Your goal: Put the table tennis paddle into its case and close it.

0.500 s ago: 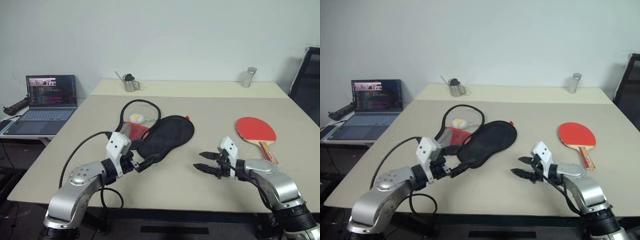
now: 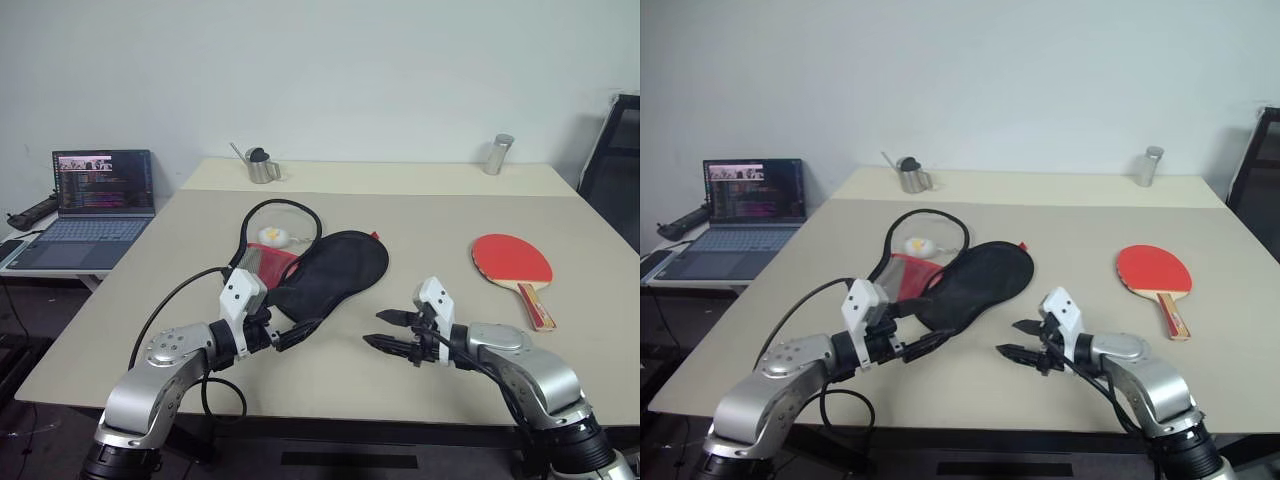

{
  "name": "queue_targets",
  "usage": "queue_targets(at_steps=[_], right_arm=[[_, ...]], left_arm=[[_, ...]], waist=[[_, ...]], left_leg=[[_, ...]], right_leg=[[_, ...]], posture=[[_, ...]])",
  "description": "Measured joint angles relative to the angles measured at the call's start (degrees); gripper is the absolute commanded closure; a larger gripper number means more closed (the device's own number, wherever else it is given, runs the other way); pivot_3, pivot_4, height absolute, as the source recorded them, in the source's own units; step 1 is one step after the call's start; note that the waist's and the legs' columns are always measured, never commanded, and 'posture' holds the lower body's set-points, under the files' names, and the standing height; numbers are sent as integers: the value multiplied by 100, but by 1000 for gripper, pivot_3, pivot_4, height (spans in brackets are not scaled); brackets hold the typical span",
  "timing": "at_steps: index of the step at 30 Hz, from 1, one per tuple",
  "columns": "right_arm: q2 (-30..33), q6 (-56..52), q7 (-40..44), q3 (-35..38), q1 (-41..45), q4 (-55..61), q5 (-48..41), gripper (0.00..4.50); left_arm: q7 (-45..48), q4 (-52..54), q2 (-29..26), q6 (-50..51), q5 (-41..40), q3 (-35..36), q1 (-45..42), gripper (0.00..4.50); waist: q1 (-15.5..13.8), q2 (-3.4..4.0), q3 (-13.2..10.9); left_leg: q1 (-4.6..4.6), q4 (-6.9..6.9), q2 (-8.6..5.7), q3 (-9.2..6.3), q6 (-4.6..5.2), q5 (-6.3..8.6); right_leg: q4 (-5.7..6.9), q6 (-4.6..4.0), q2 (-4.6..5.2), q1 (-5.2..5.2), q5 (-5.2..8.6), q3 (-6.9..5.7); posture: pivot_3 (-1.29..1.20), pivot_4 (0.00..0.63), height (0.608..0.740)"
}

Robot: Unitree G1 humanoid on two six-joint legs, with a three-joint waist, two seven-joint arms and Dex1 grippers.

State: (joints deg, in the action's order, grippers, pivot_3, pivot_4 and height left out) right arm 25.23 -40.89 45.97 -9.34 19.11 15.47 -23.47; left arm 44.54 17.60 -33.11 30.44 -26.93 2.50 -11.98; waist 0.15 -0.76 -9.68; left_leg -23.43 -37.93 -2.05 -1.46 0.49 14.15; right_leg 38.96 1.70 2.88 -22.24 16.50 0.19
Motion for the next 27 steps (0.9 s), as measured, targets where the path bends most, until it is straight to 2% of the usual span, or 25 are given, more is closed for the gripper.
queue_targets(at_steps=[5,13,15,17,27], right_arm=[[-323,73,-120,-147,1,-93,10,1349],[-367,411,-193,-257,11,-260,194,1349],[-390,468,-187,-274,34,-318,199,1349],[-393,521,-202,-276,76,-354,205,1349],[-523,542,-376,-318,94,-434,261,1349]], left_arm=[[-5,28,-94,34,-89,146,41,0],[-64,-54,-36,-36,-57,153,-155,0],[-30,-178,-40,-101,-17,151,-232,0],[-14,-244,-41,-109,18,149,-256,0],[75,-476,-88,-216,65,126,-431,0]], waist=[[11,-1,0],[3,-2,0],[-5,-7,1],[-6,-14,-2],[16,-30,-10]], left_leg=[[1,3,1,-1,0,0],[1,2,-1,-3,0,0],[17,1,31,61,-1,3],[17,5,52,102,1,8],[29,5,50,61,0,8]], right_leg=[[2,0,0,-2,0,-2],[1,0,0,0,0,-5],[1,-3,-18,-41,-2,43],[0,-8,-38,-30,-10,86],[1,-8,-45,-4,-10,56]], posture=[[0,150,740],[0,150,740],[0,150,740],[0,150,740],[0,150,740]])
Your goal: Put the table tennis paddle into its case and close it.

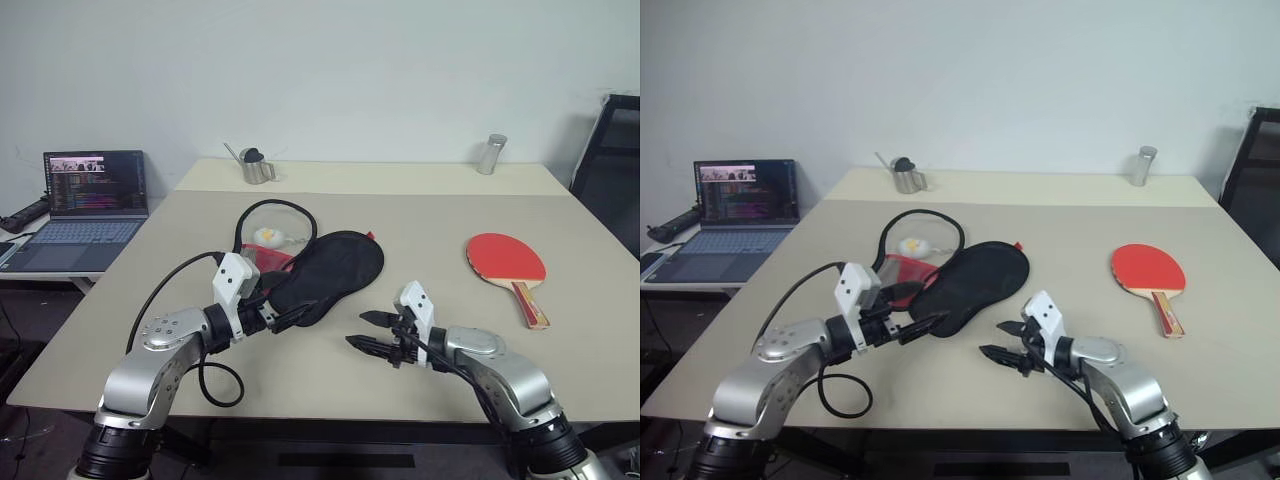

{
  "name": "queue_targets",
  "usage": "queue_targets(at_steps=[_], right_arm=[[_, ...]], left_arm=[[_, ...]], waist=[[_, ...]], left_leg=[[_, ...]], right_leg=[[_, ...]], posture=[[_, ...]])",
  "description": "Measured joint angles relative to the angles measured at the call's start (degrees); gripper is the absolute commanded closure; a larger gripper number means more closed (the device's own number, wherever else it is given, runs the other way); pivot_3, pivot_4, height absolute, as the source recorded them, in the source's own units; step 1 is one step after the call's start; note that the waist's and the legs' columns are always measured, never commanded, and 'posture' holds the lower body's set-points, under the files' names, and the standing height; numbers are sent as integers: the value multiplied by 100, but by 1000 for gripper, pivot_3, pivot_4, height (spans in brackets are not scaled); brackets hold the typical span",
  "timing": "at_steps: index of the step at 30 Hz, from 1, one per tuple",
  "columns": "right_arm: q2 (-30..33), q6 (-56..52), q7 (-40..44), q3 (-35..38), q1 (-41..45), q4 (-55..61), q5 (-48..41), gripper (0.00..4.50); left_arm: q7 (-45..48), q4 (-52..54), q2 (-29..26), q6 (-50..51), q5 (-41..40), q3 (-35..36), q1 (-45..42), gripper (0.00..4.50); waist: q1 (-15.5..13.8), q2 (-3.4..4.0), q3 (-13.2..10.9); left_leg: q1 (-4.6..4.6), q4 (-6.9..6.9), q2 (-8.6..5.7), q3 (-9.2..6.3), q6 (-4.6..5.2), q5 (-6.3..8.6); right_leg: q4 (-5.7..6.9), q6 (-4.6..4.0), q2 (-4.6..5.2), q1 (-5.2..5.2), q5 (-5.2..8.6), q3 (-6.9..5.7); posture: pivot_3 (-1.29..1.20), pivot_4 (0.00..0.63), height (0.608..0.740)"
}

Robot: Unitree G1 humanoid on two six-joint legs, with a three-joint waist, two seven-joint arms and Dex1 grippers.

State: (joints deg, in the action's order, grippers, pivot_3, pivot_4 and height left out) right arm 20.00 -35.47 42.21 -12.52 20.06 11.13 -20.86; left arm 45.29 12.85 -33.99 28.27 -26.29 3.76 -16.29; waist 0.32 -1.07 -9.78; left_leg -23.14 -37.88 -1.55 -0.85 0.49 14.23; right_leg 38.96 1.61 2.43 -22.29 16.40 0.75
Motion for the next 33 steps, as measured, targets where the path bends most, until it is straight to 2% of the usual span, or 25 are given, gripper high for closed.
queue_targets(at_steps=[8,11,13,18,23,33], right_arm=[[-166,-341,-315,75,368,-18,-59,1349],[-271,-592,-449,216,484,-39,-129,725],[-339,-798,-584,252,597,-88,-148,35],[-792,-1600,-1409,461,1120,-486,-66,10],[-1305,-2653,-2260,755,1413,-686,-66,10],[-2100,-3050,-2798,918,1607,-962,-68,10]], left_arm=[[188,-366,-158,-115,0,108,-140,0],[293,-582,-163,-238,9,108,-336,0],[332,-711,-179,-287,25,109,-449,0],[622,-1098,-310,-381,18,110,-777,0],[1313,-1619,-845,-55,-225,207,-1178,0],[1705,-2972,-1289,-259,-48,354,-1911,0]], waist=[[-1,0,0],[-2,-2,-1],[-2,-2,-1],[22,-1,-1],[60,-1,-2],[149,-1,-2]], left_leg=[[0,0,0,-5,0,0],[-1,0,0,-6,-1,0],[-1,0,0,-6,-1,0],[0,3,2,-6,-1,0],[-5,9,2,-8,-4,2],[-6,10,2,-10,-4,2]], right_leg=[[0,-1,0,0,0,-5],[-1,-1,0,0,0,-6],[-2,-1,0,0,0,-6],[2,-4,-3,-3,-1,-6],[0,-8,-4,-8,1,-7],[1,-8,-8,-10,1,-6]], posture=[[0,150,740],[0,150,740],[0,150,740],[0,150,740],[0,150,740],[0,150,740]])
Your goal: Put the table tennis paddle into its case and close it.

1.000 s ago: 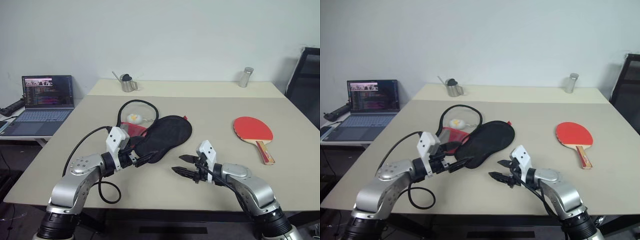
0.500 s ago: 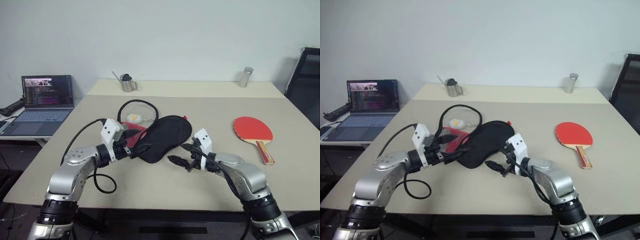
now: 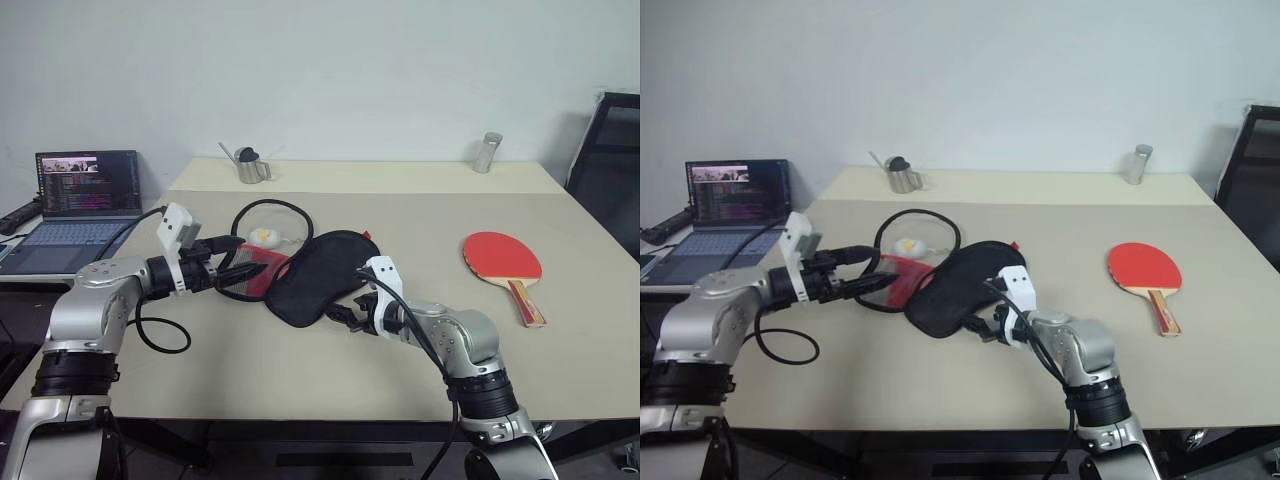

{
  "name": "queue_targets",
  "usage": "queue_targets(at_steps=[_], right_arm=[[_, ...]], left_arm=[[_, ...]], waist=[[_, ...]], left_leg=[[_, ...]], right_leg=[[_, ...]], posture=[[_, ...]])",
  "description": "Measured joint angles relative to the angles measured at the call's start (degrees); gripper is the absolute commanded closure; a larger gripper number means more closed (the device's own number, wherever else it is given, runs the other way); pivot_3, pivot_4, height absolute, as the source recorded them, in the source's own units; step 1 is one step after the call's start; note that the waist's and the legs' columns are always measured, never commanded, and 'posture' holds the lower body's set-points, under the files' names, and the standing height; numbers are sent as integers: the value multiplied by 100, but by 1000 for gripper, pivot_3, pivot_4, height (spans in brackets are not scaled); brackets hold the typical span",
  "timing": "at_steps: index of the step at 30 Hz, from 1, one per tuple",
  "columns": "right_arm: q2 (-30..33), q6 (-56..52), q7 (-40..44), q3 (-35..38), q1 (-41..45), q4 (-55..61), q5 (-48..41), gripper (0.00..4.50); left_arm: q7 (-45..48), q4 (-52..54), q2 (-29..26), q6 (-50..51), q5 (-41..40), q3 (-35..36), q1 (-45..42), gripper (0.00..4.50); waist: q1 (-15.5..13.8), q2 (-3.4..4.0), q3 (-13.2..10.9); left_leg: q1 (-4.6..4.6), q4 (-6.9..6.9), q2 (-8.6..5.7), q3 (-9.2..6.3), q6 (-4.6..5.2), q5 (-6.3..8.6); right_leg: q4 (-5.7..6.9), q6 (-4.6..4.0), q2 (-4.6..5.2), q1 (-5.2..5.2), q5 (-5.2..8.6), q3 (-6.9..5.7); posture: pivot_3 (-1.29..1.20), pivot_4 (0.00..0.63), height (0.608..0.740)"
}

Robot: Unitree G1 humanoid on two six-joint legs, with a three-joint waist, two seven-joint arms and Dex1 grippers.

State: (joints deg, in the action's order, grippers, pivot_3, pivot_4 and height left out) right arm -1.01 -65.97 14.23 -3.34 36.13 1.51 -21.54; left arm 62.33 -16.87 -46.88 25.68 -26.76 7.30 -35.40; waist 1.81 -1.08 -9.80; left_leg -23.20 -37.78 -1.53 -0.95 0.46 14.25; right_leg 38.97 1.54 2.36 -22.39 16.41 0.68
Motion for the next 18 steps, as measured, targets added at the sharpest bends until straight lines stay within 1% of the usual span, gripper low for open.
queue_targets(at_steps=[7,14,18], right_arm=[[-270,360,-75,-36,275,-739,89,10],[-464,876,-53,-150,454,-1349,265,10],[-596,1223,-39,-173,632,-1789,330,10]], left_arm=[[160,-319,-31,-93,85,0,-28,0],[209,-328,-31,-123,154,-3,-32,0],[209,-327,-27,-131,171,-9,-42,0]], waist=[[11,0,0],[22,-1,0],[90,-2,1]], left_leg=[[0,1,2,0,-1,0],[4,0,5,0,-2,1],[10,2,10,0,-2,0]], right_leg=[[1,0,-2,-3,0,1],[6,0,-3,-3,0,1],[8,-2,-7,0,-2,2]], posture=[[0,150,740],[0,150,740],[0,150,740]])
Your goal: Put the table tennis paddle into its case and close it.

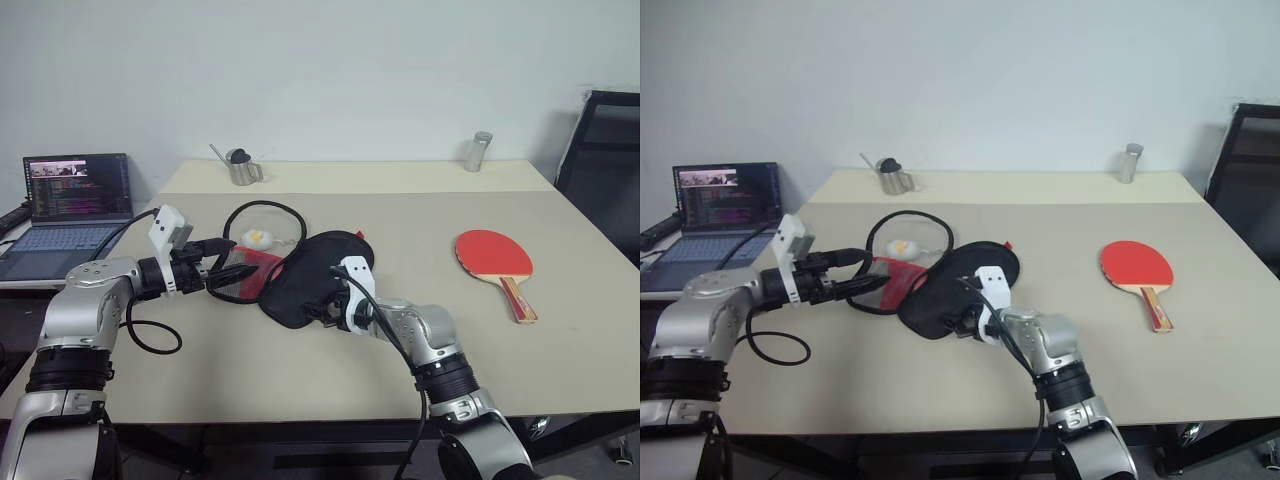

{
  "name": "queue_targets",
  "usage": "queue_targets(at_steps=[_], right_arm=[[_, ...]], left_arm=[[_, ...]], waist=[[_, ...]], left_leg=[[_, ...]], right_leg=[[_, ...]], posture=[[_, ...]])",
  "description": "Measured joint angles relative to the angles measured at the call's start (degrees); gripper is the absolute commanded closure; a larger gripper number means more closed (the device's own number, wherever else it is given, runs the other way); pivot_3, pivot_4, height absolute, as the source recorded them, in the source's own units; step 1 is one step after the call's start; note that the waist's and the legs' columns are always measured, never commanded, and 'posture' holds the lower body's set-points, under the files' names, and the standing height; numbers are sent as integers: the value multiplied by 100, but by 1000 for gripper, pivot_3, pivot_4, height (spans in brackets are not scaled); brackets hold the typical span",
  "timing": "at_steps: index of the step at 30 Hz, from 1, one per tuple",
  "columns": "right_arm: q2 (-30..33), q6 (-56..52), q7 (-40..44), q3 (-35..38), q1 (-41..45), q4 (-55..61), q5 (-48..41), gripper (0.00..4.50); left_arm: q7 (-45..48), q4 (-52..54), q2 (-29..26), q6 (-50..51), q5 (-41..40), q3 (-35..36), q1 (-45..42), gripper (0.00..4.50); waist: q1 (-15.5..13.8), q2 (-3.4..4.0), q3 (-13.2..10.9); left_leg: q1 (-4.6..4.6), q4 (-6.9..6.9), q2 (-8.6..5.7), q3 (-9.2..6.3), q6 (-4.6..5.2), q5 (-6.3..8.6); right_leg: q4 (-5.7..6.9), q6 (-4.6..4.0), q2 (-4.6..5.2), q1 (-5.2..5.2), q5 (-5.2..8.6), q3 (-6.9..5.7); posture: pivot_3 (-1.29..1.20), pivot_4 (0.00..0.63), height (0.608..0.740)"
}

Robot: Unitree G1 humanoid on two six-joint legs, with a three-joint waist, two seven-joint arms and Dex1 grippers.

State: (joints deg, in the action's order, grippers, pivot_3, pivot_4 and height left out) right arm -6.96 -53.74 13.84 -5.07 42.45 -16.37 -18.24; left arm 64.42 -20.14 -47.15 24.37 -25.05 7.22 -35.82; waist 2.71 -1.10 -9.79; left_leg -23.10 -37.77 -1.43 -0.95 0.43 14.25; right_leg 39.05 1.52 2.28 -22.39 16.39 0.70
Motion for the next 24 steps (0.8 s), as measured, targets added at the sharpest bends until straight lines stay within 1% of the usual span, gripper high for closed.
queue_targets(at_steps=[3,5,11,14,17,18,21,24], right_arm=[[-6,185,88,-61,56,-202,-1,10],[-9,267,104,-84,85,-295,-1,378],[-14,553,38,-85,103,-542,66,2223],[-19,578,-48,-83,103,-587,58,3312],[-20,597,-156,-62,103,-636,-6,4300],[-20,599,-170,-55,103,-645,-37,4456],[-20,615,-270,8,104,-664,-142,4456],[-16,601,-330,227,107,-677,-286,4456]], left_arm=[[0,0,0,-10,17,0,-2,0],[-1,0,0,-20,36,-1,-14,0],[-5,0,13,-105,70,-1,-77,0],[-5,-1,18,-108,87,-2,-81,0],[-5,-13,62,-115,109,-10,-107,0],[-5,-20,82,-118,114,-12,-117,0],[-33,-50,162,-178,153,-18,-182,0],[-124,-55,252,-253,164,-16,-247,0]], waist=[[33,0,0],[44,0,0],[59,0,0],[58,0,0],[53,0,0],[52,0,0],[41,-1,0],[33,-1,0]], left_leg=[[7,0,0,0,0,0],[11,0,1,0,0,0],[11,9,3,1,-2,0],[10,24,3,2,-4,1],[8,36,3,5,-4,0],[8,39,2,6,-5,0],[8,44,2,7,-9,-3],[8,47,2,8,-10,-3]], right_leg=[[0,-1,0,6,-1,1],[2,-2,0,8,-1,1],[0,-3,-1,5,-2,4],[-6,-4,-1,1,-2,5],[-10,-4,-1,-4,-2,7],[-11,-4,-1,-6,-2,8],[-11,-4,0,-8,-2,8],[-11,-4,0,-8,-2,9]], posture=[[0,150,740],[0,150,740],[0,150,740],[0,150,740],[0,150,740],[0,150,740],[0,150,740],[0,150,740]])
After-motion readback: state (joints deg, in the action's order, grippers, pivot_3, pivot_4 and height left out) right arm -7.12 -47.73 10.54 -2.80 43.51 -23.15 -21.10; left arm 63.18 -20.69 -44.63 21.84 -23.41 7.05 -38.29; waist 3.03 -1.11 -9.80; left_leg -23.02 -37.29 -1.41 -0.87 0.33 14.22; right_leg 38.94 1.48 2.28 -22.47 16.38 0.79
